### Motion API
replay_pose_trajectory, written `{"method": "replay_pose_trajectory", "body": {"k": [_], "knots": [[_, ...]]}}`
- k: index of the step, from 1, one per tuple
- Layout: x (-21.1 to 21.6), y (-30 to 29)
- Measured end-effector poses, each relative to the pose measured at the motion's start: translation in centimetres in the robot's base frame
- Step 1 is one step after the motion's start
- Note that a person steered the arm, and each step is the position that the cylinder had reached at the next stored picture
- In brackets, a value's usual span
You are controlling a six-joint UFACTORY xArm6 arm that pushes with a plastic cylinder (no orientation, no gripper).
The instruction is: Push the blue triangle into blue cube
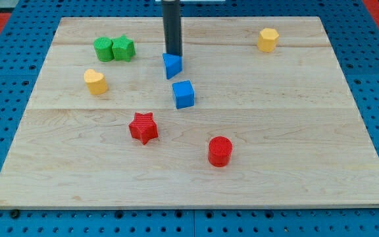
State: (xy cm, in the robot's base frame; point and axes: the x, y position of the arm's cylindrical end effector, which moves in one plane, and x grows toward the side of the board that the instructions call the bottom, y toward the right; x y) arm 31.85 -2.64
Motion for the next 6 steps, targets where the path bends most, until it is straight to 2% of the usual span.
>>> {"method": "replay_pose_trajectory", "body": {"k": [1, 2, 3, 4, 5, 6], "knots": [[2.8, -1.0], [-1.7, -0.9], [2.0, -3.4], [6.4, -1.7], [7.8, -5.4], [12.5, -11.8]]}}
